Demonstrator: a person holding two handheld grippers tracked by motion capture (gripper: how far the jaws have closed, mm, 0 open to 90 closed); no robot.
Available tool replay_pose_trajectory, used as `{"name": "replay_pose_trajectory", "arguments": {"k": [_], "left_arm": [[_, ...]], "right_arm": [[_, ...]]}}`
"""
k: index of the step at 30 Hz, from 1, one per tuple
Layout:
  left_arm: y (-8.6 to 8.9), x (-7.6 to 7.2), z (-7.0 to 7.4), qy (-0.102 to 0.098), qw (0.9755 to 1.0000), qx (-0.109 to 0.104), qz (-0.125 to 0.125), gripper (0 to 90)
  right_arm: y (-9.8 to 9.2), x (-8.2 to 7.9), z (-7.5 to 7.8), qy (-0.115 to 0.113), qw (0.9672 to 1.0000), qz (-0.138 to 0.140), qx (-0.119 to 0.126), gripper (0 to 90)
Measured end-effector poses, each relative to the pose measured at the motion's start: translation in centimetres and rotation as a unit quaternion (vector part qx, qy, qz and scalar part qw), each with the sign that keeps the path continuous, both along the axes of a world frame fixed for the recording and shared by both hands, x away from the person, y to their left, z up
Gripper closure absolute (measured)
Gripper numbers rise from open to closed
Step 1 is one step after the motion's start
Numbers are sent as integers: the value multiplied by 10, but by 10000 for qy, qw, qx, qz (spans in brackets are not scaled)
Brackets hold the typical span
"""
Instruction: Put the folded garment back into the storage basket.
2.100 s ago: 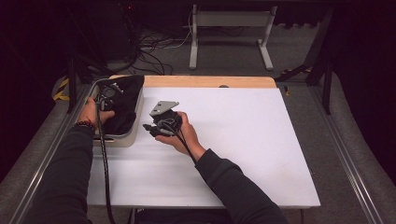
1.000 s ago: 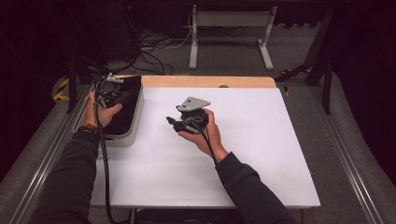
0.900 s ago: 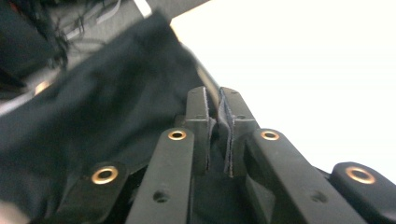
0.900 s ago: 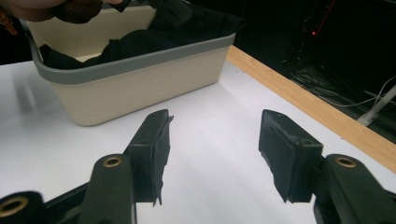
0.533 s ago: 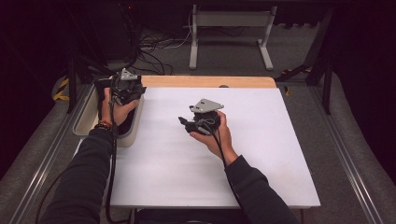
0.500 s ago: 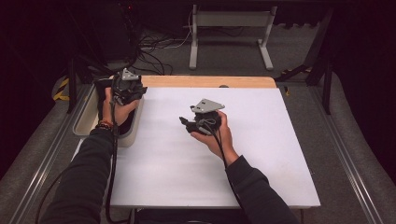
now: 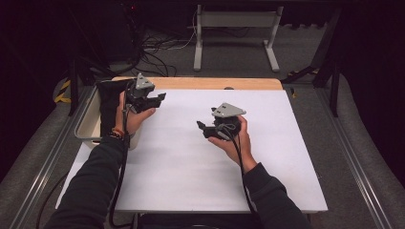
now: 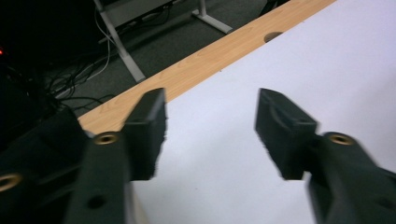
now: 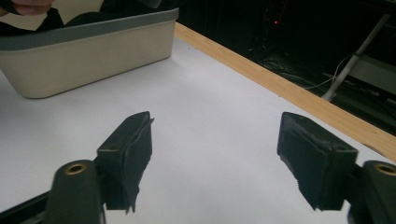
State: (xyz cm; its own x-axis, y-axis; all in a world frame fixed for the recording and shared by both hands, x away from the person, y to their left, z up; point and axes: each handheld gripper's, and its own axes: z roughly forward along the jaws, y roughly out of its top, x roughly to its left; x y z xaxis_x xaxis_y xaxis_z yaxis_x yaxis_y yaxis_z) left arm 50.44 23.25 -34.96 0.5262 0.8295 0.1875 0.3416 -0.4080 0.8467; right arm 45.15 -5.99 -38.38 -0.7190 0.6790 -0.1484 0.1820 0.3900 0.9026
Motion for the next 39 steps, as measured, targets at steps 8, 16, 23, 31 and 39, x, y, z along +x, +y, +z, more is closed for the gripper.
{"name": "replay_pose_trajectory", "arguments": {"k": [8,16,23,31,39], "left_arm": [[-23,-15,3,-185,9996,110,-189,171],[-42,-36,-2,-301,9977,68,-611,99],[-50,-53,-14,-325,9953,-53,-909,80],[-61,-66,-27,-398,9915,-159,-1226,73],[-71,-79,-43,-464,9847,-252,-1658,66]], "right_arm": [[-12,-3,-1,-57,9999,-117,-7,167],[-17,-15,-1,-117,9999,-77,36,143],[-33,-22,-5,-201,9997,-143,51,147],[-49,-29,-6,-262,9995,-140,76,146],[-64,-37,-6,-376,9991,-215,-29,145]]}}
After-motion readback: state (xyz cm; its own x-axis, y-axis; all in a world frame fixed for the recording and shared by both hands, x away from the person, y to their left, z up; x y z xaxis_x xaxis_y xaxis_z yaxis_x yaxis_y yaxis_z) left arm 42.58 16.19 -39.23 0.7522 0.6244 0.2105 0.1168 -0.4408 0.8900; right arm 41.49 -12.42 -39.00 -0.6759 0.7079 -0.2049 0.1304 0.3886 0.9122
